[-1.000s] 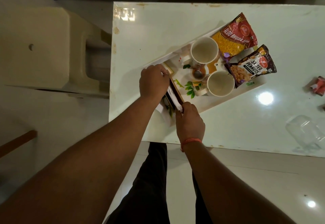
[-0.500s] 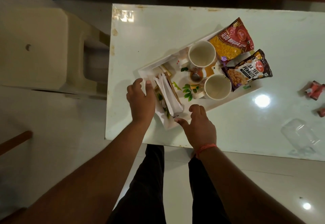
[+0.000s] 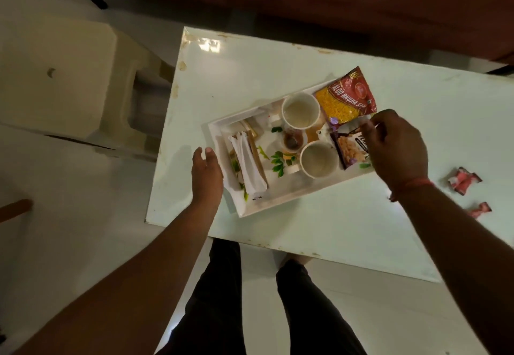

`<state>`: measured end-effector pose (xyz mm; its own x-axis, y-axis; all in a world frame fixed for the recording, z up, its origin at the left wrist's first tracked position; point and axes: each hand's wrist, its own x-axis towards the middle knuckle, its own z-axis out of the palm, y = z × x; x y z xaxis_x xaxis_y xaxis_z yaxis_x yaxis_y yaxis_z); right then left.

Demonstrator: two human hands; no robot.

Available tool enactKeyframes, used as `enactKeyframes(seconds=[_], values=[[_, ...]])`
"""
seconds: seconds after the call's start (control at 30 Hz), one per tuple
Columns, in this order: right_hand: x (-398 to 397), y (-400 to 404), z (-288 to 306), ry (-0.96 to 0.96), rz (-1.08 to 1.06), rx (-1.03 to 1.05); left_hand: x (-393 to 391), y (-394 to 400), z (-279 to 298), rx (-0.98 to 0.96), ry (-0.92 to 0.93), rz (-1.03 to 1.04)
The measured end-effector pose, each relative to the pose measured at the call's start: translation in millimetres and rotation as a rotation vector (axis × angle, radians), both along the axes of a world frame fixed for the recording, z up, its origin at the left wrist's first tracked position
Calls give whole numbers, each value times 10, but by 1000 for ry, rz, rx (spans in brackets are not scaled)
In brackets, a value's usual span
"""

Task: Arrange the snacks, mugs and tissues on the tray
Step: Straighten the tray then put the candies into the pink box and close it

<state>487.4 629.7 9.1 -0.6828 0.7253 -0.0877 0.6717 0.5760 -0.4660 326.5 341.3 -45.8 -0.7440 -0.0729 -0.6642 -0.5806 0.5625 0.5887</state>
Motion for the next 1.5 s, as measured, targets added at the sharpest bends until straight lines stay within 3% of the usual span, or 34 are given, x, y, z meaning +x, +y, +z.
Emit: enactKeyframes(seconds=[0.17, 0.23, 0.33, 0.4, 0.87, 1.5], values=[[-98, 814, -313, -150, -89, -121, 26, 90, 20, 145, -125, 256], [-164, 994, -406, -236, -118, -308, 34, 112, 20, 178, -145, 278], [-215, 1056, -478, -263, -223, -752, 18, 102, -8, 175, -178, 301], [-219, 1053, -518, -250, -260, -860, -10, 78, -3, 166, -199, 309], [-197, 959, -535, -181, -392, -877, -210, 162, 145, 222, -302, 278], [724, 893, -554, -13, -720, -920, -500, 1136, 262, 142, -265, -76]])
